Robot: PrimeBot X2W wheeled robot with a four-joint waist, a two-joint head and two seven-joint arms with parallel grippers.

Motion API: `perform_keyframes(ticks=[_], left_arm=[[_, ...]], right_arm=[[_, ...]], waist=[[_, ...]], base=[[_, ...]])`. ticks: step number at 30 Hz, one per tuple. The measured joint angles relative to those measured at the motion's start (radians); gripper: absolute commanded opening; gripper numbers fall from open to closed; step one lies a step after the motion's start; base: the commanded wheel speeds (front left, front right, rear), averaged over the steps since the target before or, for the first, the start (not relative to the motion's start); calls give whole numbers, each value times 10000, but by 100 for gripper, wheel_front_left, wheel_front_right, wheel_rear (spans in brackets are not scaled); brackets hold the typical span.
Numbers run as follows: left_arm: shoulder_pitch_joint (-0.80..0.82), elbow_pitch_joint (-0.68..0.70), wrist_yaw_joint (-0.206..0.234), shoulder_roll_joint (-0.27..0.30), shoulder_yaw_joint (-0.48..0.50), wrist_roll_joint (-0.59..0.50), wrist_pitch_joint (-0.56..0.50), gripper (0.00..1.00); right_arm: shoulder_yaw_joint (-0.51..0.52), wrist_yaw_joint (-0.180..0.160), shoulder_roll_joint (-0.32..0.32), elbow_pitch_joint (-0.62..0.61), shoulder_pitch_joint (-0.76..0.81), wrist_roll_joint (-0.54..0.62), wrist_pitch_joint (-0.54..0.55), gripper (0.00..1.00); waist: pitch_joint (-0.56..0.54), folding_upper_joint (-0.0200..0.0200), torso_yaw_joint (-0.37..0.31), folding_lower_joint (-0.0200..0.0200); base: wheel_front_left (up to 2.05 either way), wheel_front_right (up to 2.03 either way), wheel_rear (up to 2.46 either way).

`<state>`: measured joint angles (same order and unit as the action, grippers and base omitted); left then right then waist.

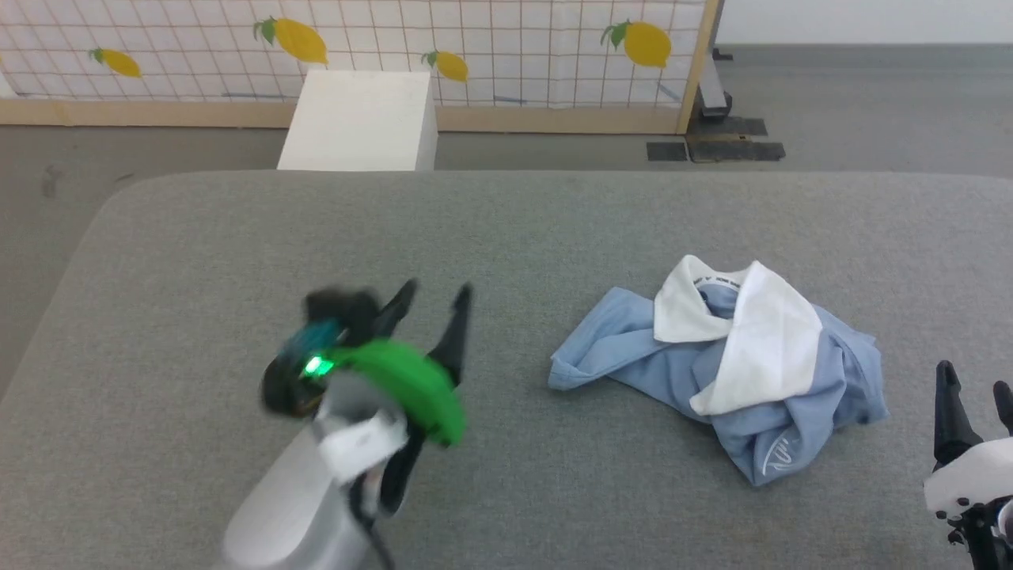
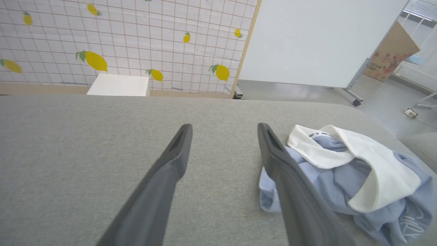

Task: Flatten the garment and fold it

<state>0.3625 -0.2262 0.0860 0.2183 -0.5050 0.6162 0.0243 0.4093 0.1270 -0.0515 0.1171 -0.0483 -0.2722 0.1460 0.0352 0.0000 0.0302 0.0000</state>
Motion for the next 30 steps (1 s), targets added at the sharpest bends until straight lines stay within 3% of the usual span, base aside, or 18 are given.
perform_keyframes(ticks=[7, 13, 18, 26, 27, 28, 29, 30], left_arm=[[2632, -1561, -113, -1030, -1325, 13, -3584, 100], [3973, -3064, -119, -1266, -2393, -184, -6414, 100], [4392, -4080, -247, -1273, -3045, -424, -7484, 100], [4372, -4869, -704, -1331, -3597, -485, -8184, 100], [4375, -4861, -779, -1333, -3603, -380, -8209, 40], [4380, -4853, -865, -1335, -3666, -357, -8209, 9], [4375, -4836, -951, -1356, -3691, -324, -8205, 0], [4364, -4823, -991, -1384, -3691, -247, -8190, 0]], right_arm=[[-180, 0, 4, 102, -287, -4, 52, 100], [-259, 0, 4, 307, -453, -25, -33, 100], [-268, 0, 6, 483, -596, -96, -209, 100], [-251, 0, 2, 719, -652, -123, -410, 100], [-251, 0, 2, 752, -662, -123, -410, 100], [-255, 0, 4, 777, -681, -121, -410, 100], [-268, 0, 4, 790, -717, -121, -410, 100], [-282, 0, 4, 800, -752, -121, -410, 100]], waist=[[428, 0, -416, 0], [897, 0, -869, 0], [1339, 0, -1230, 0], [1807, 0, -1555, 0], [1830, 0, -1537, 0], [1838, 0, -1507, 0], [1838, 0, -1463, 0], [1838, 0, -1428, 0]], base=[[0, 0, 0], [0, 0, 0], [0, 0, 0], [0, 0, 0], [0, 0, 0], [0, 0, 0], [0, 0, 0], [0, 0, 0]])
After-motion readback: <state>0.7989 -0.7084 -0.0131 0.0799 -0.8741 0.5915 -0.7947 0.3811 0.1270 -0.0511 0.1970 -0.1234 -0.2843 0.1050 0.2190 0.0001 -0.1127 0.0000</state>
